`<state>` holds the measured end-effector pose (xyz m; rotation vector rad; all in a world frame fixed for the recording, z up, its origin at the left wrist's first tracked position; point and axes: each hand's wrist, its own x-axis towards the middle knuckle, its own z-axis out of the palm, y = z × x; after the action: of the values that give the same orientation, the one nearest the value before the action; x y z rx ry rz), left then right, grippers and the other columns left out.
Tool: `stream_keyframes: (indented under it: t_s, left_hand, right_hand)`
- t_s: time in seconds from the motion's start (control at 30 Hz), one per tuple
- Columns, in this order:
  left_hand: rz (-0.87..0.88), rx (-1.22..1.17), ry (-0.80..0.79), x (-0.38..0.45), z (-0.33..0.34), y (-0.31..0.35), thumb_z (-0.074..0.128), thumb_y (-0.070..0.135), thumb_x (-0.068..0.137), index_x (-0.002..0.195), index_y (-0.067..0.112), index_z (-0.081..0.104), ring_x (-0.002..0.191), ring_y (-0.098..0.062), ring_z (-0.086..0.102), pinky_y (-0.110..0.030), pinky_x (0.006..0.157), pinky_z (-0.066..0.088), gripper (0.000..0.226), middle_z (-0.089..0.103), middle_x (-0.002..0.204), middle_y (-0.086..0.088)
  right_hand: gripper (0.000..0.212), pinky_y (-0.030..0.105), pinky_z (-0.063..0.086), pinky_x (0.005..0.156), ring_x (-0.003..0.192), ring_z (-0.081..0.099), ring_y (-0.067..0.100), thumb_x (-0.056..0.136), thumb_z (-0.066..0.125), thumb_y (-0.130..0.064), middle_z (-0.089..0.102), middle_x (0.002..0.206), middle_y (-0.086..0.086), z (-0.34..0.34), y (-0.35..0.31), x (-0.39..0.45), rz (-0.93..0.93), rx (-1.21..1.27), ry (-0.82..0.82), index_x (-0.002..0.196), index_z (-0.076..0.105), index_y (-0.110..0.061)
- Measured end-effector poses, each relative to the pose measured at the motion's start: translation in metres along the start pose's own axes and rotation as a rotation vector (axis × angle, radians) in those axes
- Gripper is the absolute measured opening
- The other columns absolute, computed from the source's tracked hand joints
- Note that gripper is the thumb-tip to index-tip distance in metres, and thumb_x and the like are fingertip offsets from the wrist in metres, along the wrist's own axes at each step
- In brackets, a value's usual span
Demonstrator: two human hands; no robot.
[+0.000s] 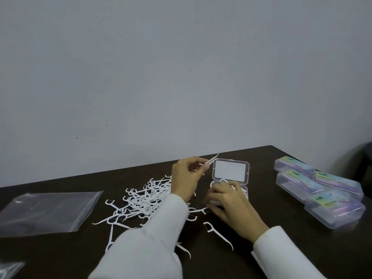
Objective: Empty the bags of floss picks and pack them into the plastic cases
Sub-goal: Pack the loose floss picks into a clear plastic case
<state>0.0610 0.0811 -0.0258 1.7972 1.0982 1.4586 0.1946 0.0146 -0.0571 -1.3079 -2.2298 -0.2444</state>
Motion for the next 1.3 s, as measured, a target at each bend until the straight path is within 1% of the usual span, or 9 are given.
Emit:
stream_keyframes:
  t_s: [0.13, 0.3, 0.4, 0.53, 0.63, 0.73, 0.87, 1.07, 1.3]
  left_hand:
    - [-0.018, -0.005, 0.004, 0.000, 0.000, 0.000, 0.075, 0.016, 0.078, 0.077, 0.024, 0.074, 0.064, -0.010, 0.064, -0.023, 0.068, 0.054, 0.008, 0.070, 0.068, 0.005]
    - [-0.035, 0.024, 0.007, 0.000, 0.000, 0.001, 0.074, 0.021, 0.079, 0.083, 0.022, 0.075, 0.066, -0.008, 0.063, -0.018, 0.066, 0.052, 0.004, 0.070, 0.073, 0.003]
    - [-0.039, 0.052, 0.001, -0.001, 0.000, 0.002, 0.073, 0.023, 0.080, 0.084, 0.024, 0.075, 0.069, -0.006, 0.063, -0.011, 0.064, 0.048, 0.004, 0.070, 0.075, 0.006]
    - [-0.021, 0.095, -0.021, -0.003, 0.002, 0.003, 0.072, 0.023, 0.081, 0.085, 0.026, 0.074, 0.073, -0.008, 0.063, -0.008, 0.063, 0.046, 0.005, 0.070, 0.076, 0.008]
    - [0.044, 0.169, -0.074, -0.006, 0.004, 0.004, 0.071, 0.027, 0.082, 0.089, 0.024, 0.075, 0.076, -0.005, 0.062, -0.011, 0.067, 0.047, 0.008, 0.070, 0.081, 0.010]
    - [0.110, 0.262, -0.129, -0.013, 0.012, 0.005, 0.069, 0.028, 0.083, 0.092, 0.025, 0.075, 0.077, -0.004, 0.061, -0.021, 0.071, 0.052, 0.010, 0.070, 0.085, 0.010]
    - [0.223, 0.453, -0.197, -0.021, 0.023, 0.008, 0.064, 0.028, 0.087, 0.097, 0.026, 0.072, 0.083, -0.006, 0.059, -0.025, 0.078, 0.049, 0.013, 0.069, 0.093, 0.007]
    - [0.328, 0.572, -0.237, -0.027, 0.039, 0.006, 0.060, 0.024, 0.090, 0.102, 0.023, 0.070, 0.093, -0.014, 0.057, -0.028, 0.083, 0.045, 0.015, 0.067, 0.100, 0.003]
    - [0.215, 0.333, -0.268, -0.019, 0.041, -0.003, 0.073, 0.015, 0.079, 0.108, 0.017, 0.069, 0.088, -0.006, 0.056, -0.021, 0.083, 0.047, 0.029, 0.059, 0.100, 0.005]
  right_hand:
    - [0.019, 0.020, 0.049, 0.081, 0.087, 0.062, 0.009, 0.079, 0.069, -0.003, 0.067, 0.090, -0.006, -0.006, 0.006, 0.001, 0.063, 0.157, 0.173, 0.090, 0.069, -0.019]
    - [0.015, 0.003, 0.045, 0.073, 0.080, 0.062, -0.004, 0.083, 0.064, -0.006, 0.065, 0.084, -0.012, -0.023, 0.016, 0.002, 0.454, 0.539, 0.406, 0.088, 0.065, -0.020]
    - [0.021, 0.017, 0.053, 0.079, 0.080, 0.063, -0.001, 0.085, 0.061, -0.004, 0.064, 0.086, -0.011, -0.029, 0.030, 0.000, 0.617, 0.652, 0.322, 0.091, 0.059, -0.024]
    - [0.026, 0.042, 0.047, 0.097, 0.088, 0.062, 0.003, 0.086, 0.062, -0.008, 0.065, 0.086, -0.015, -0.024, 0.039, -0.005, 0.697, 0.524, 0.120, 0.084, 0.059, -0.034]
    - [0.031, 0.050, 0.040, 0.101, 0.094, 0.059, 0.009, 0.085, 0.063, -0.013, 0.062, 0.089, -0.017, -0.020, 0.040, -0.006, 0.709, 0.388, 0.160, 0.075, 0.056, -0.041]
    - [0.028, 0.043, 0.046, 0.095, 0.090, 0.056, 0.010, 0.088, 0.059, -0.011, 0.061, 0.091, -0.009, -0.022, 0.043, -0.007, 0.753, 0.426, 0.301, 0.077, 0.057, -0.036]
    - [0.013, 0.013, 0.040, 0.069, 0.084, 0.053, 0.008, 0.090, 0.054, -0.006, 0.062, 0.098, 0.004, -0.023, 0.045, -0.006, 0.776, 0.529, 0.361, 0.090, 0.061, -0.017]
    - [0.013, 0.009, 0.037, 0.065, 0.090, 0.053, 0.009, 0.093, 0.051, -0.008, 0.059, 0.101, 0.000, -0.019, 0.052, -0.008, 0.804, 0.533, 0.239, 0.092, 0.062, -0.015]
    - [0.014, 0.008, 0.038, 0.063, 0.080, 0.053, 0.004, 0.090, 0.055, -0.008, 0.060, 0.095, -0.001, -0.024, 0.055, -0.011, 0.803, 0.500, 0.157, 0.084, 0.063, -0.018]
